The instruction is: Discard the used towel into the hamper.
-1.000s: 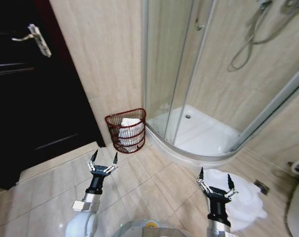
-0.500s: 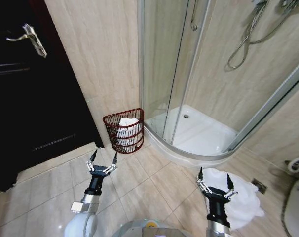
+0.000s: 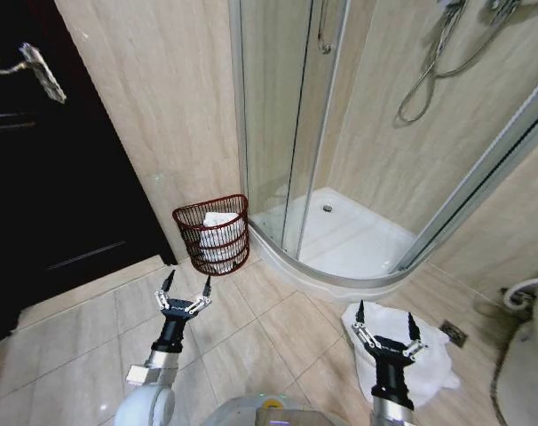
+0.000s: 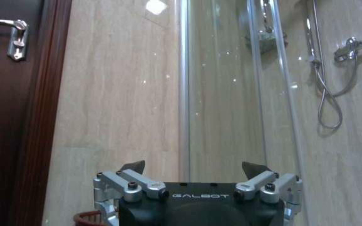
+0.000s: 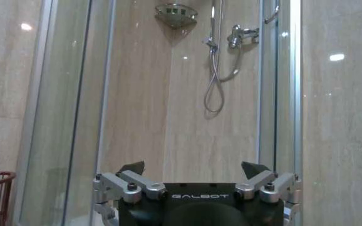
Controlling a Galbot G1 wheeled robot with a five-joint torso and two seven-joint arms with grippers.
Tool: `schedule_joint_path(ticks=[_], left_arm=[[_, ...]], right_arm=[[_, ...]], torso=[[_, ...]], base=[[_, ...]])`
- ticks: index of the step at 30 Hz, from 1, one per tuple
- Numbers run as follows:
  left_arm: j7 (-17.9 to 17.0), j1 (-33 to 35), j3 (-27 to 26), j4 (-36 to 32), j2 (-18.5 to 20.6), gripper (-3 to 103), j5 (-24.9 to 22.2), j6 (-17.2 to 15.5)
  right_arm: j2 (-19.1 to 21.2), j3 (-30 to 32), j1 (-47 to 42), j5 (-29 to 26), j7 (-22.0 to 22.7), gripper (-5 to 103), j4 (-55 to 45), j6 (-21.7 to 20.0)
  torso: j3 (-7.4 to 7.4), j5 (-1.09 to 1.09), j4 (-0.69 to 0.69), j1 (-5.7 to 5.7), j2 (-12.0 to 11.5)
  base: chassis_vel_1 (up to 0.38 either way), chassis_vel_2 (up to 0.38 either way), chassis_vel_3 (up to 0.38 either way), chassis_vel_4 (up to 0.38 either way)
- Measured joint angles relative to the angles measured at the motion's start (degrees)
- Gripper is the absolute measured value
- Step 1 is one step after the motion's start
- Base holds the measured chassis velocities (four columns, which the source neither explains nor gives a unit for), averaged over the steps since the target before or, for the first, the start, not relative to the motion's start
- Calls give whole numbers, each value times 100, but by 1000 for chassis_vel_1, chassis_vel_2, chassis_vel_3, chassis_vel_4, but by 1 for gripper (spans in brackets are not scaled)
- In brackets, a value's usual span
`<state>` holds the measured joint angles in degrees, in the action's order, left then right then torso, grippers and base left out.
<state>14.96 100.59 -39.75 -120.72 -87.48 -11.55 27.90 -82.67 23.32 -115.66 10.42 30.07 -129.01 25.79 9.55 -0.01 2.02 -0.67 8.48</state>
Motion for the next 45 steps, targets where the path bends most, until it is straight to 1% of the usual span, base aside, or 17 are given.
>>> schedule_joint_path(ticks=[11, 14, 20, 27, 29, 30, 31, 34, 35, 36, 37, 38, 40, 41, 42, 43, 45], left_arm=[[4, 14, 9, 12, 0, 100, 1, 30], [5, 12, 12, 16, -2, 100, 1, 31], [7, -5, 24, 19, -28, 100, 3, 29], [-31, -26, 16, 37, -39, 100, 23, 29], [-34, -35, 8, 44, -30, 100, 26, 30], [-34, -41, 5, 49, -26, 100, 26, 30], [-34, -41, 5, 49, -26, 100, 26, 30], [-29, -73, 21, 81, -38, 100, 34, 30], [-29, -73, 21, 81, -38, 100, 34, 30], [-26, -83, 30, 91, -42, 100, 39, 30], [-23, -94, 37, 107, -46, 100, 46, 30], [-20, -106, 44, 126, -49, 100, 53, 30], [-18, -110, 45, 132, -49, 100, 54, 30], [-16, -121, 46, 146, -37, 100, 54, 30], [-15, -131, 42, 157, -27, 100, 53, 30], [-15, -131, 42, 157, -27, 100, 53, 30], [-16, -146, 26, 172, -5, 100, 43, 30]], right_arm=[[-6, -2, -27, 17, 19, 100, 23, 58], [-8, -2, -29, 18, 20, 100, 23, 62], [-6, 14, -23, 13, 20, 100, 50, 63], [14, 215, 119, -150, 11, 100, 277, 64], [54, 378, 213, -323, -52, 100, 420, -11], [91, 481, 278, -511, -119, 100, 514, -94], [91, 481, 278, -511, -119, 100, 514, -94], [201, 815, 527, -1046, -308, 100, 830, -362], [201, 815, 527, -1046, -308, 100, 830, -362], [221, 923, 594, -1193, -399, 100, 926, -438], [225, 1039, 654, -1347, -515, 100, 1013, -525], [224, 1175, 731, -1532, -682, 100, 1098, -649], [224, 1238, 764, -1618, -760, 100, 1141, -711], [252, 1371, 829, -1826, -951, 100, 1241, -839], [322, 1476, 870, -2008, -1117, 100, 1324, -945], [322, 1476, 870, -2008, -1117, 100, 1324, -945], [438, 1587, 901, -2257, -1350, 100, 1424, -1095]], torso=[[0, 2, 1, 0, 0], [0, -1, -1, 0, 0], [0, 1, 1, 0, 0], [0, 2, 1, 0, 0], [0, 2, 1, 0, 0], [0, 2, 0, 0, 0], [0, 2, 0, 0, 0], [0, 1, 1, 0, 0], [0, 1, 1, 0, 0], [0, 1, 1, 0, 0], [0, 1, -1, 0, 0], [0, 1, 1, 0, 0], [0, 1, 1, 0, 0], [0, 3, -1, 0, 0], [0, 2, 1, 0, 0], [0, 2, 1, 0, 0], [0, 2, 0, 0, 0]], base=[[-96, -87, 94, 88], [-95, -106, 92, 110], [-89, -106, 97, 105], [-90, -91, 80, 85], [-16, -21, 31, 25], [0, 0, 0, 0], [0, 0, 0, 0], [0, 0, 0, 0], [0, 0, 0, 0], [0, 0, 0, 0], [0, 0, 0, 0], [0, 0, 0, 0], [0, 0, 0, 0], [0, 0, 0, 0], [0, 0, 0, 0], [0, 0, 0, 0], [0, 0, 0, 0]])
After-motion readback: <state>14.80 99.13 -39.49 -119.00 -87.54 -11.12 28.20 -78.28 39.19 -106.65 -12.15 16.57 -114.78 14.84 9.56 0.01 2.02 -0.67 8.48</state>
